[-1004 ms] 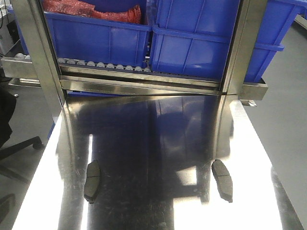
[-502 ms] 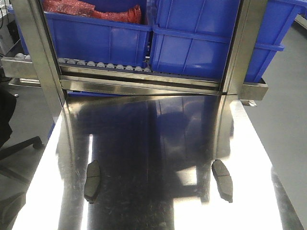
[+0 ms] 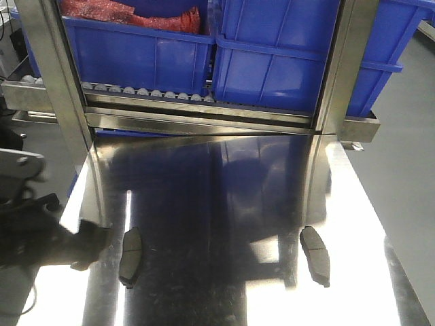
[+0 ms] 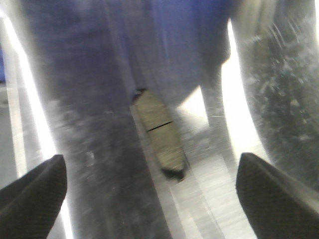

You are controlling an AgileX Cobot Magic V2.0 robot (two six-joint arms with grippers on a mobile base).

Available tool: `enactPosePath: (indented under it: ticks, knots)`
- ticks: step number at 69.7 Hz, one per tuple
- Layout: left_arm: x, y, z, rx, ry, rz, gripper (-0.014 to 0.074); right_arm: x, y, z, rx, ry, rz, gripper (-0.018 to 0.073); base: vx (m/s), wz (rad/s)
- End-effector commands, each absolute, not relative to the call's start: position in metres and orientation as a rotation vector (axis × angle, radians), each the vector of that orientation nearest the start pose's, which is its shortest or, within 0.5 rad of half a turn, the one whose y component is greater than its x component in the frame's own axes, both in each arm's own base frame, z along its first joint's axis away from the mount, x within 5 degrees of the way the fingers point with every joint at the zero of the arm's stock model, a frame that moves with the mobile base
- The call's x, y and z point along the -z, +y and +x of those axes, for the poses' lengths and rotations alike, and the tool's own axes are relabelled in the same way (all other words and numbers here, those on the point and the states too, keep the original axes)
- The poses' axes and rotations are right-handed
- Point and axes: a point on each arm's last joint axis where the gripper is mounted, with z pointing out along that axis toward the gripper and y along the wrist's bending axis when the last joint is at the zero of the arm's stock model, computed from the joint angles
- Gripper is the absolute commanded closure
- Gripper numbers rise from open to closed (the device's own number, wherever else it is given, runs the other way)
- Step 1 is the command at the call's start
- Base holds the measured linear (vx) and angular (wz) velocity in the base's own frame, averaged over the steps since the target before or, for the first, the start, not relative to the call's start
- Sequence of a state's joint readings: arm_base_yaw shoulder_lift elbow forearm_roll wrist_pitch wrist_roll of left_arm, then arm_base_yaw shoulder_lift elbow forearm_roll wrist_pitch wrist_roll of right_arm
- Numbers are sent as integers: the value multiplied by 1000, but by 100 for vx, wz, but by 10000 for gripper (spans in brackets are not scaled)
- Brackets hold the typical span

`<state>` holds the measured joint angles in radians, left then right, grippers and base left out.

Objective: Move and align brake pads A on conveyor
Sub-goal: 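Lower the left gripper over the grey pad nearest it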

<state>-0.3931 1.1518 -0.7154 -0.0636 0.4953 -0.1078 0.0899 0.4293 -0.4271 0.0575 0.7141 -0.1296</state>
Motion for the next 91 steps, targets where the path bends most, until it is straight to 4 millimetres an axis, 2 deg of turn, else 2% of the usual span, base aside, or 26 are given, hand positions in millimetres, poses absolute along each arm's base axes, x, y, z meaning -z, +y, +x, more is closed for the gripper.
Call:
enactPosePath:
  ticks: [1,11,24,37,65,80,91]
  knots:
    - [-270,-108,230,346,2395,250,-36,-278,10,85,-32,2105,-210,563,0,0]
    - [-255,-129,257,353,2494,219,-32,-278,10,85,-32,2105,-210,563,0,0]
    - [-227,-141,289,255,2715,90,-7,-278,10,85,-32,2105,-210,563,0,0]
    - [-213,-150,310,232,2752,63,31,-278,10,85,-32,2105,-210,563,0,0]
    - [-188,-151,316,176,2838,14,38,-278,10,85,-32,2105,-210,563,0,0]
    - [-186,-152,316,175,2843,19,42,-278,10,85,-32,2105,-210,563,0,0]
    - [-186,-152,315,173,2844,19,98,-278,10,85,-32,2105,-210,563,0,0]
